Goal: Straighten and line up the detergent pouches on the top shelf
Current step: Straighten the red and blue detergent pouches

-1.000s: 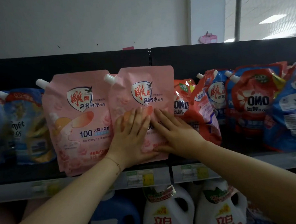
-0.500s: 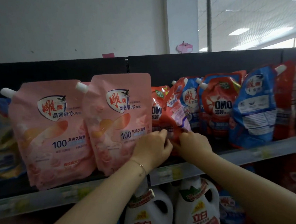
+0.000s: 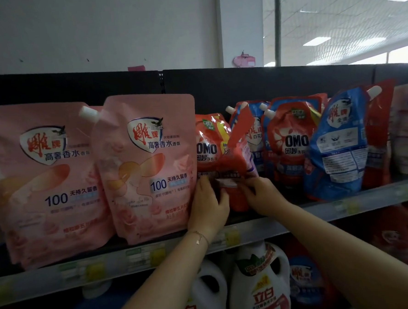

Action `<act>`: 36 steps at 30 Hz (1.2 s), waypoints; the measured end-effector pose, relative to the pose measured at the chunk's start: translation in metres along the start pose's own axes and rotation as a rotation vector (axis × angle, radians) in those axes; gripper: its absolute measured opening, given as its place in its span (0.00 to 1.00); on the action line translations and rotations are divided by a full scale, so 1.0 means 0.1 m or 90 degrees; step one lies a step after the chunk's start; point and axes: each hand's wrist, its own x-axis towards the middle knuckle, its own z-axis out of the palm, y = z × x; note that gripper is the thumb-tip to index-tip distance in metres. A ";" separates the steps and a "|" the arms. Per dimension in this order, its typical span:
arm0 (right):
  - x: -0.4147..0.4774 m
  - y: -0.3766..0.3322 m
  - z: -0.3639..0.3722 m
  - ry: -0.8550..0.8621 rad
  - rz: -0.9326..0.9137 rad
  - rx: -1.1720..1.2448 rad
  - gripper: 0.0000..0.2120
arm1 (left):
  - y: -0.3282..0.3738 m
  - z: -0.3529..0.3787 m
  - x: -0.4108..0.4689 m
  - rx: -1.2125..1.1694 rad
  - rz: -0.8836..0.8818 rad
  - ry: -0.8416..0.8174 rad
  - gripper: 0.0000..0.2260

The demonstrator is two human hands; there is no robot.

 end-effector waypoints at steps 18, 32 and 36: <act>-0.14 0.18 0.11 0.351 -0.113 0.233 0.15 | -0.06 -0.02 0.04 -0.078 -0.100 -0.134 0.28; -0.16 0.25 0.19 0.364 -0.359 0.048 0.16 | 0.01 -0.06 0.07 -0.147 -0.119 -0.156 0.26; -0.16 0.23 0.17 0.357 -0.277 0.070 0.20 | 0.02 -0.07 0.10 -0.224 -0.149 -0.145 0.41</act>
